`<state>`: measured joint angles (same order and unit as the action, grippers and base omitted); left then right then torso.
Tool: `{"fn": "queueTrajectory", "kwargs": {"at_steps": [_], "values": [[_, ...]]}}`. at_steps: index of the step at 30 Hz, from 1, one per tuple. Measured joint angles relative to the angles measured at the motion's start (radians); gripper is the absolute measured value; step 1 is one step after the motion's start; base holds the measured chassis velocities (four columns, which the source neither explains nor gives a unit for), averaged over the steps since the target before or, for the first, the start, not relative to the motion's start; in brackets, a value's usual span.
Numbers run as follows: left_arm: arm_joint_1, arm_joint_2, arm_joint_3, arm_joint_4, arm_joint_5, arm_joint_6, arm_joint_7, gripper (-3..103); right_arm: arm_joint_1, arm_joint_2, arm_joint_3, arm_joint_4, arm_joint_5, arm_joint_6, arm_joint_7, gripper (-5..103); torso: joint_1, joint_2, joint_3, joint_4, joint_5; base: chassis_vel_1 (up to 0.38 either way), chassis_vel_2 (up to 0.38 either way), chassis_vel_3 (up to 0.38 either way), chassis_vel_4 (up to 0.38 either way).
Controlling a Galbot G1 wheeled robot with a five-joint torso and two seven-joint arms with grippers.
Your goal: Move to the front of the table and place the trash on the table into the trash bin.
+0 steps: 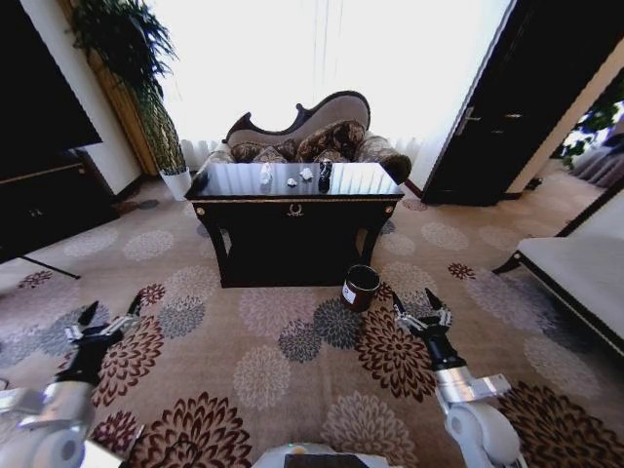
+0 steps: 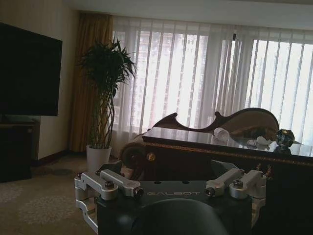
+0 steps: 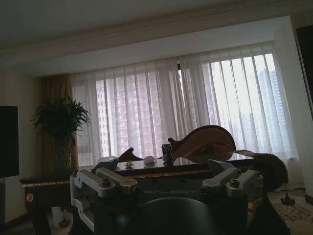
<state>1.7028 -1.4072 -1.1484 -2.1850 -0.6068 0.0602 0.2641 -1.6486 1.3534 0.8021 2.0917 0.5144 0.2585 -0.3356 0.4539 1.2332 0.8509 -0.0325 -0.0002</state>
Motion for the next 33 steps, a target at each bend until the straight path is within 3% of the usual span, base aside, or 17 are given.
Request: {"fn": "queueTrajectory", "kwargs": {"at_steps": [24, 33], "values": [[0.017, -0.043, -0.009, -0.033, -0.009, -0.023, 0.031, 100, 0.028, -0.003, 0.038, -0.008, -0.005, -0.015, -0.030, 100, 0.000, 0.000, 0.000, 0.0000, 0.0000, 0.000, 0.000, 0.000, 0.000], [0.017, -0.060, 0.033, -0.028, 0.058, -0.055, 0.086, 100, 0.034, -0.026, 0.131, -0.032, -0.072, -0.020, -0.101, 100, 0.000, 0.000, 0.000, 0.0001, 0.0001, 0.000, 0.000, 0.000, 0.000]]}}
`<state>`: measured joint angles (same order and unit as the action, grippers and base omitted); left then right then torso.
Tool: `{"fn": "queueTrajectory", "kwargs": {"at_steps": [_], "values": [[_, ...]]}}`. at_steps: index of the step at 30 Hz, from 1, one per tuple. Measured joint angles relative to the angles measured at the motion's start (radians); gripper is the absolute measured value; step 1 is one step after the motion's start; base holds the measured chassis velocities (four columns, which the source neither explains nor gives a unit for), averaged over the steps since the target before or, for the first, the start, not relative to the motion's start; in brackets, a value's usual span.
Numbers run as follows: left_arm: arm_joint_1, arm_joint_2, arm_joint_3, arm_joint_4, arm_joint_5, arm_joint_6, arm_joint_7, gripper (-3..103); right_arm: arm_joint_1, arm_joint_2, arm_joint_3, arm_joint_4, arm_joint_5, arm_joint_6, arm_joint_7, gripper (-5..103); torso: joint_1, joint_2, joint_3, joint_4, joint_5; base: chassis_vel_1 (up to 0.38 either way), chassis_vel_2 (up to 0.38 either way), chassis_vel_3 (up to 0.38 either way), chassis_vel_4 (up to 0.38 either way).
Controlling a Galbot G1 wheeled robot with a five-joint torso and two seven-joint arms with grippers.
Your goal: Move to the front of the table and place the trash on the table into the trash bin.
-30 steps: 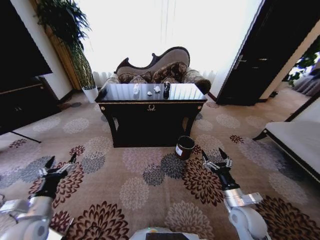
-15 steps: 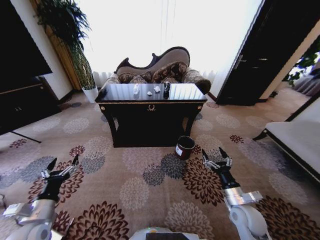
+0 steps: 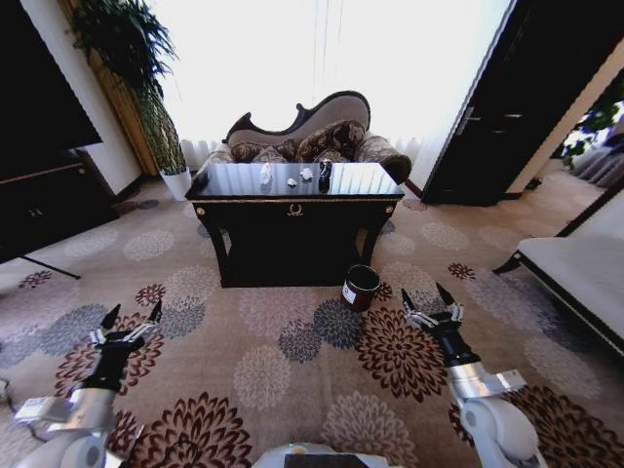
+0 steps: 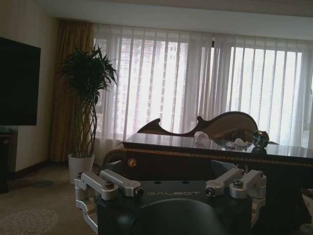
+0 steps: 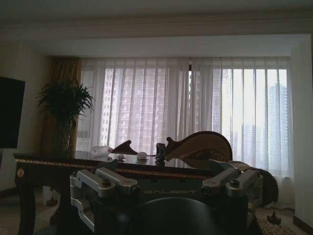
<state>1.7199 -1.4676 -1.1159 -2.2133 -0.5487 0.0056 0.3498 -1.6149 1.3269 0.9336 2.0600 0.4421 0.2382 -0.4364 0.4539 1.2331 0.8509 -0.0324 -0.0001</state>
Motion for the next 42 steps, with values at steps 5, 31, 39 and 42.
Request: {"fn": "queueTrajectory", "kwargs": {"at_steps": [5, 31, 39, 42], "values": [[-0.010, 0.014, -0.014, 0.024, -0.029, 0.001, -0.001, 100, 0.000, -0.025, 0.087, -0.049, -0.042, 0.005, -0.085, 100, 0.000, 0.000, 0.000, -0.0001, 0.0000, 0.000, 0.000, 0.000, 0.000], [0.006, 0.018, -0.019, -0.024, -0.047, 0.000, 0.003, 100, -0.018, 0.024, -0.014, 0.022, -0.009, -0.003, -0.052, 100, 0.000, 0.000, 0.000, -0.0001, -0.0002, -0.073, 0.072, 0.066, -0.080], [0.002, 0.027, -0.037, -0.057, -0.056, 0.056, 0.014, 100, -0.013, 0.021, -0.024, 0.056, 0.005, -0.024, -0.036, 100, 0.001, 0.000, 0.000, 0.0000, -0.0002, -0.296, 0.305, 0.301, -0.311], [0.002, 0.029, -0.038, -0.055, -0.054, 0.056, 0.016, 100, -0.013, 0.021, -0.029, 0.057, 0.007, -0.024, -0.034, 100, 0.001, 0.000, 0.000, 0.0001, 0.0001, -0.315, 0.314, 0.309, -0.320]]}}
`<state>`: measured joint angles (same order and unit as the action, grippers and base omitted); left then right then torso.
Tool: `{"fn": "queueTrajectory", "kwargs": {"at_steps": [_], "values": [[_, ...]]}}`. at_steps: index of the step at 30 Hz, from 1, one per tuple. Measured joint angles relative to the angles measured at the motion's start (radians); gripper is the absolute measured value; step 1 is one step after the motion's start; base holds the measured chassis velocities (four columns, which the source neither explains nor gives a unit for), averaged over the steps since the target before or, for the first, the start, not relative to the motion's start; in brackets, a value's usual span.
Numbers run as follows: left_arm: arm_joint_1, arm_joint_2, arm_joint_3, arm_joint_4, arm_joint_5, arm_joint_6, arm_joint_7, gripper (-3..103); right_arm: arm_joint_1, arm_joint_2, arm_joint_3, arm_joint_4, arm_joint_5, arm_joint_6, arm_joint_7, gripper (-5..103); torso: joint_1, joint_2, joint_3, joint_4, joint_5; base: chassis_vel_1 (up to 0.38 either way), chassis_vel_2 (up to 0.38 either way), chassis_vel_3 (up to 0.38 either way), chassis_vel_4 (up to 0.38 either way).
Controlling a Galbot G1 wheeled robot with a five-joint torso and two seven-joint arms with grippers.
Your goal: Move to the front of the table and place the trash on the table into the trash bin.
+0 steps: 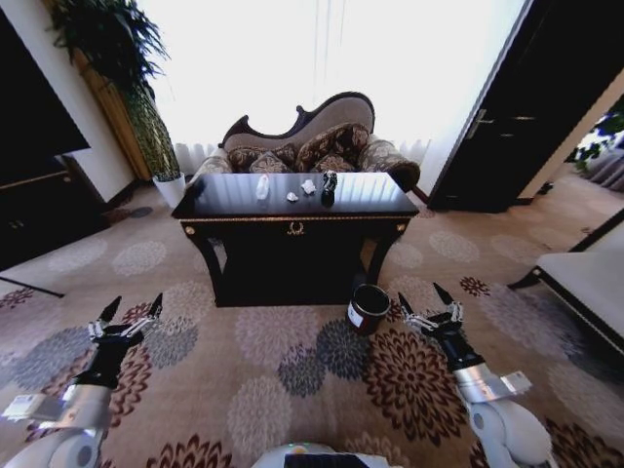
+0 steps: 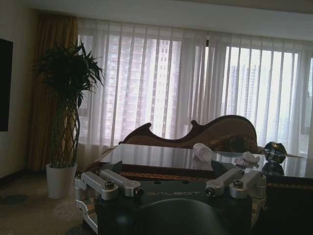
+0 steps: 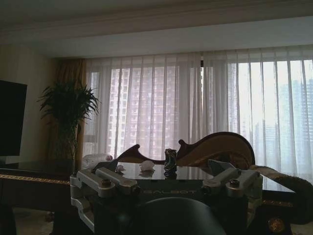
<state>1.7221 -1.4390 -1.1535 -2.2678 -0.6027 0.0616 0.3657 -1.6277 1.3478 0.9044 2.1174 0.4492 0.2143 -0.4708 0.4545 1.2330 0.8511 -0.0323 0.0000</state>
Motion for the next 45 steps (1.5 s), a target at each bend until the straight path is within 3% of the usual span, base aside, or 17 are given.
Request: {"fn": "queueTrajectory", "kwargs": {"at_steps": [6, 31, 35, 45], "values": [[0.002, -0.002, 0.002, 0.004, 0.005, -0.006, 0.002, 100, 0.003, 0.002, -0.024, 0.005, -0.002, -0.001, 0.029, 100, 0.000, 0.000, 0.000, -0.0001, -0.0001, -0.282, 0.270, 0.279, -0.275], [0.009, 0.002, -0.023, -0.033, -0.009, -0.011, 0.012, 100, 0.003, 0.004, -0.018, 0.009, 0.000, 0.003, 0.011, 100, -0.001, 0.000, 0.000, -0.0004, -0.0005, -0.217, 0.210, 0.216, -0.215], [0.013, -0.001, -0.023, -0.049, -0.008, -0.011, 0.014, 100, 0.003, 0.005, -0.026, 0.010, 0.001, 0.006, 0.050, 100, 0.000, 0.000, 0.000, -0.0002, -0.0002, -0.306, 0.317, 0.315, -0.327], [0.014, -0.001, -0.020, -0.060, -0.009, -0.011, 0.014, 100, 0.001, 0.002, -0.027, 0.012, 0.012, 0.023, 0.060, 100, 0.000, 0.000, 0.000, -0.0002, -0.0003, -0.133, 0.144, 0.142, -0.135]]}}
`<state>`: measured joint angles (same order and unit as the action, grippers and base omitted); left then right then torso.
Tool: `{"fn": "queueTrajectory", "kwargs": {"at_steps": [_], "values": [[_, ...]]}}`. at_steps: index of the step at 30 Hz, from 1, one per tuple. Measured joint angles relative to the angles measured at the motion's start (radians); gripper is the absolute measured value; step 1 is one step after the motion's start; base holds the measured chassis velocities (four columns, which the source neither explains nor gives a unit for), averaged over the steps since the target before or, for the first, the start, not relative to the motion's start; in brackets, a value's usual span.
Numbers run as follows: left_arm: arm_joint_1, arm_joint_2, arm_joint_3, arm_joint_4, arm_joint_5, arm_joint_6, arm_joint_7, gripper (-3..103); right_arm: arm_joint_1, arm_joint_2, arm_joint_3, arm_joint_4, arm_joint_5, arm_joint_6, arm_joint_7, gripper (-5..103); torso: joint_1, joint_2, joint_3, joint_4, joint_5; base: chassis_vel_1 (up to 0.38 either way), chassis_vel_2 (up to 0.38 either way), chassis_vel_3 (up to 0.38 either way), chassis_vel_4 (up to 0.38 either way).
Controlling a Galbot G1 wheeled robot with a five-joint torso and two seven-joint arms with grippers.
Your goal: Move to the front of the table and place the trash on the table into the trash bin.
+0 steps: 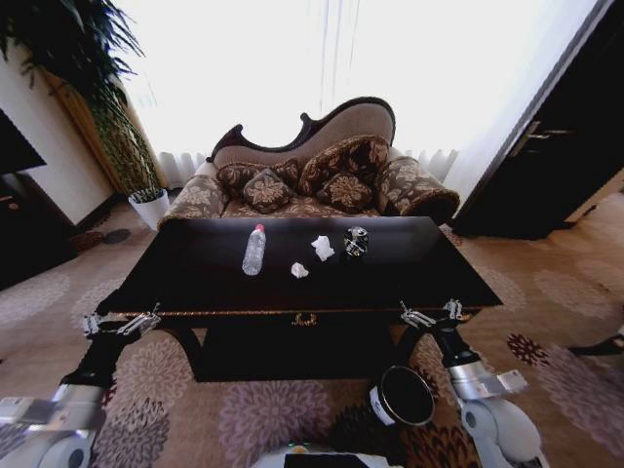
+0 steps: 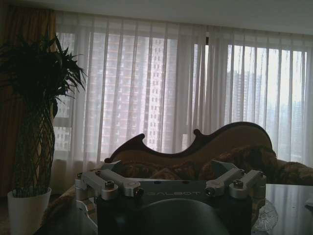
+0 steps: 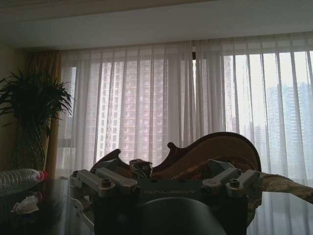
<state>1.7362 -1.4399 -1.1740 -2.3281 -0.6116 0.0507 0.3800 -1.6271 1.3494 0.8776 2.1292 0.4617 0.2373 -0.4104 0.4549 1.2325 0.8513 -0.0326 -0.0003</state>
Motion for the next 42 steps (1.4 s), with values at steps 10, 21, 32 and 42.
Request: {"fn": "queueTrajectory", "kwargs": {"at_steps": [10, 21, 32, 42], "values": [[0.005, 0.112, -0.020, -0.110, -0.138, 0.112, -0.150, 100, -0.043, 0.001, 0.008, 0.167, 0.026, 0.020, 0.036, 100, -0.002, 0.001, -0.001, -0.0001, -0.0001, 0.018, -0.014, -0.010, 0.017], [-0.069, 0.382, -0.030, -0.057, -0.318, 0.229, -0.262, 100, -0.031, -0.016, -0.067, 0.226, 0.017, -0.008, 0.047, 100, -0.001, 0.001, 0.000, 0.0001, -0.0001, 0.000, 0.000, 0.000, 0.000], [-0.251, 0.637, 0.121, 0.131, -0.492, 0.311, -0.316, 100, -0.068, 0.010, -0.094, 0.255, -0.005, 0.010, 0.046, 100, -0.001, 0.001, 0.000, 0.0000, 0.0000, 0.000, 0.000, 0.000, 0.000], [-0.409, 0.765, 0.328, 0.219, -0.540, 0.330, -0.343, 100, -0.069, 0.039, -0.140, 0.302, -0.036, 0.004, 0.042, 100, -0.001, 0.001, 0.000, 0.0002, -0.0001, 0.000, 0.000, 0.000, 0.000]]}}
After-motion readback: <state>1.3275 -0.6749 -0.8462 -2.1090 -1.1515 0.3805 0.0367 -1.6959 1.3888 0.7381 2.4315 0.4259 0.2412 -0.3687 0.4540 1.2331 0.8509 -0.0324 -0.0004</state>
